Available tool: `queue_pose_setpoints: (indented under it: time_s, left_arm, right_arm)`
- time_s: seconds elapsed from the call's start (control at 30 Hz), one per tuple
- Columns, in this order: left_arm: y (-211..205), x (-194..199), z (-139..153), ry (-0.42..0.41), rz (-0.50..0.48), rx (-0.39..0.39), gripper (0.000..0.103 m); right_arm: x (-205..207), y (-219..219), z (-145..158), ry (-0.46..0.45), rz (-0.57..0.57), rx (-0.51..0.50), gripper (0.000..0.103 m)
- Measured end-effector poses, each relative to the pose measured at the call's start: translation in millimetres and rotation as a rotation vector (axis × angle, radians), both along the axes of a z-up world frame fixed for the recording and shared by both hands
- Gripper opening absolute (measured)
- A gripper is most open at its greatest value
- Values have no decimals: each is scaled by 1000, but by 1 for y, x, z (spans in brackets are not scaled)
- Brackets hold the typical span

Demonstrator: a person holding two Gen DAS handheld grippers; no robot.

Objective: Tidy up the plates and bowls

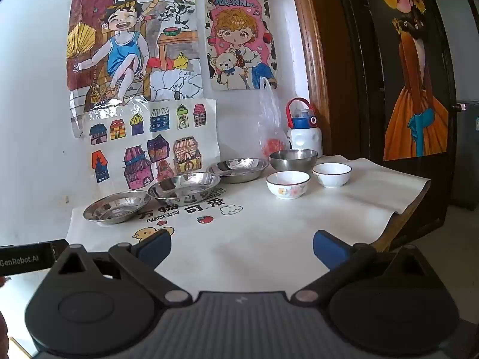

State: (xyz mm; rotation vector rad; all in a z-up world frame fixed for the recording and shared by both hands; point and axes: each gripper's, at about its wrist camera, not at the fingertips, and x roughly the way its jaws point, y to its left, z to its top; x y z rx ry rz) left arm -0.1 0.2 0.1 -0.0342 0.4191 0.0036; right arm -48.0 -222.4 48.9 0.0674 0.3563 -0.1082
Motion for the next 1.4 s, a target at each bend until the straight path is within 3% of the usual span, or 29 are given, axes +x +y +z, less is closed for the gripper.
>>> queue_pose_setpoints:
  time_s: [1.4]
  left_arm:
    - [-4, -4, 2, 0, -3, -5, 102]
  right_arm:
    - [2, 1, 1, -3, 0, 2, 103]
